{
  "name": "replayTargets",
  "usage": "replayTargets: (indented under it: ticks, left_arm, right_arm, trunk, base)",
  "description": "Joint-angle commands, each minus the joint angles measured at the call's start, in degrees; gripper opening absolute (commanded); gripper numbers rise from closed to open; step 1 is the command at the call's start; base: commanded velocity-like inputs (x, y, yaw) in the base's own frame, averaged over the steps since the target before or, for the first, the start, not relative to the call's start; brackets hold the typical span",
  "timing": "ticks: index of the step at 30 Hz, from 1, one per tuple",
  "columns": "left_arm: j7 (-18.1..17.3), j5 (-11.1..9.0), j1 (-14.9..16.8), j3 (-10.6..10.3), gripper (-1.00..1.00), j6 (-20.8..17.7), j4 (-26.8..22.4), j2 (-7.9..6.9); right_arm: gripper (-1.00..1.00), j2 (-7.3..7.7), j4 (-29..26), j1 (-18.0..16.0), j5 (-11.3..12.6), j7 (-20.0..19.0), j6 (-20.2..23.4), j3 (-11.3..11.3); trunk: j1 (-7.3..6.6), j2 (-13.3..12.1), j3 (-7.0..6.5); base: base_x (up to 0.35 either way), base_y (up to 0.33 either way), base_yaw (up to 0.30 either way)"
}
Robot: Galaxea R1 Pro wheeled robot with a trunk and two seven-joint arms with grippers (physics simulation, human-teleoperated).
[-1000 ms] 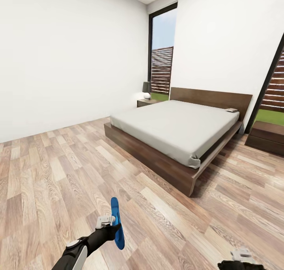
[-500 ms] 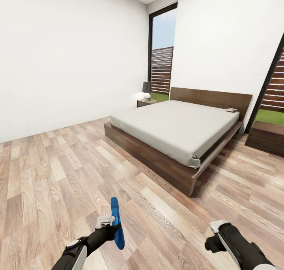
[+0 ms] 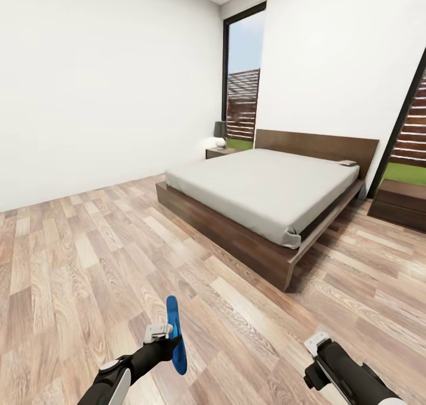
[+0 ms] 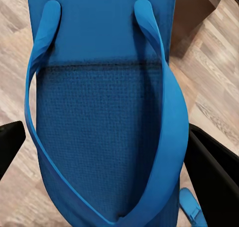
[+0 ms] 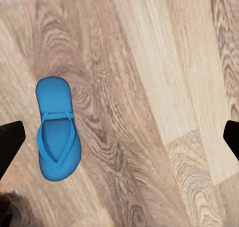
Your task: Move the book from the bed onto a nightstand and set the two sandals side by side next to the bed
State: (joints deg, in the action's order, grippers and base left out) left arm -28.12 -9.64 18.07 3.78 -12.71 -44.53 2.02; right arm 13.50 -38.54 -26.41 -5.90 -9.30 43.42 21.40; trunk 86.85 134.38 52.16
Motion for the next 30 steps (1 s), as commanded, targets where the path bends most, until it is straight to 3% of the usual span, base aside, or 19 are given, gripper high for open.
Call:
replayTargets:
  ticks: [1,22,30]
  left_arm:
    - [-0.4,-0.6,0.0,0.3,-1.00,-0.6,0.0,0.07]
    - [-0.3,-0.5,0.0,0.0,-1.00,-0.6,0.1,0.18]
    - [-0.4,-0.5,0.0,0.0,-1.00,-0.6,0.1,0.18]
  right_arm:
    - [1.00,0.04,0.0,0.0,-0.6,-0.4,0.2,0.3]
    - [1.00,0.18,0.1,0.0,-0.4,-0.3,0.2,-0.4]
    - [1.00,0.18,0.1,0.0,-0.4,-0.1,0.3,-1.3]
  trunk:
    - [0.21,0.4,0.24]
    - [4.83,8.9,4.01]
    - [5.03,9.0,5.78]
  base:
    - [0.000,0.000,0.000]
    - [0.000,0.000,0.000]
    - [0.000,0.000,0.000]
